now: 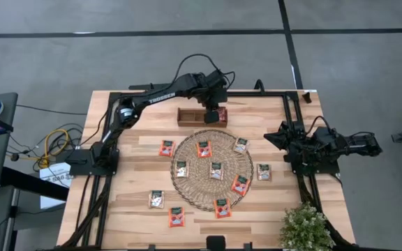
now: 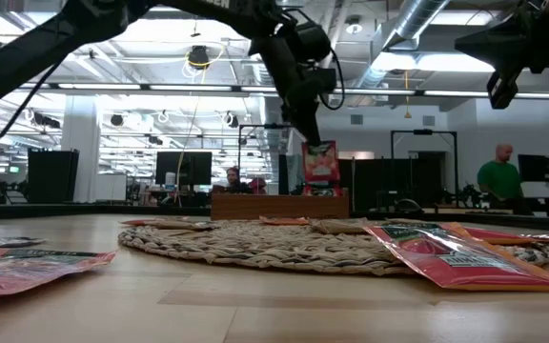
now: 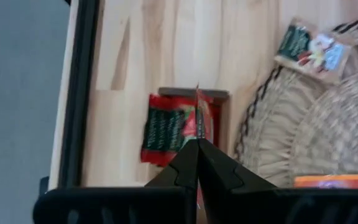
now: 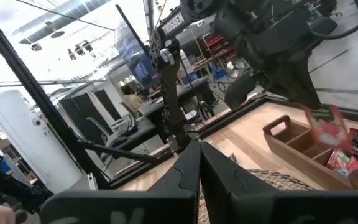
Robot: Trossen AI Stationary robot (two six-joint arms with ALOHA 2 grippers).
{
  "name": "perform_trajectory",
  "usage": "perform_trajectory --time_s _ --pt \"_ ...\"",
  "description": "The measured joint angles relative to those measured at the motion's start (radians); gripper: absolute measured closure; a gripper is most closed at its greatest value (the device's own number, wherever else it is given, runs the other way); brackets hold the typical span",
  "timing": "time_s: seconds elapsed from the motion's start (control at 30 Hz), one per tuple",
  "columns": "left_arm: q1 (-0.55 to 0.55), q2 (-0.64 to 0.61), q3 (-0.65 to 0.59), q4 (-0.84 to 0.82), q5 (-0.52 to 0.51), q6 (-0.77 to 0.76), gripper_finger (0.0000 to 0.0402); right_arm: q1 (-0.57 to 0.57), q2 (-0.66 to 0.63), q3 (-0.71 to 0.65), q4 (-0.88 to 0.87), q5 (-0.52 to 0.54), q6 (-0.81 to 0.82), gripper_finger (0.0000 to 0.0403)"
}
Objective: Pick & Place Tea
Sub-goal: Put the red tea bag into the right section of the brown wooden organizer
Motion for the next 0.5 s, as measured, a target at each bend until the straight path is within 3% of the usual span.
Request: perform_trajectory --time_s 0.5 --pt "0.025 0.034 0.003 0.024 0.09 0.042 0.0401 0.0 0.0 0.0 0.0 -0.001 0.001 0.0402"
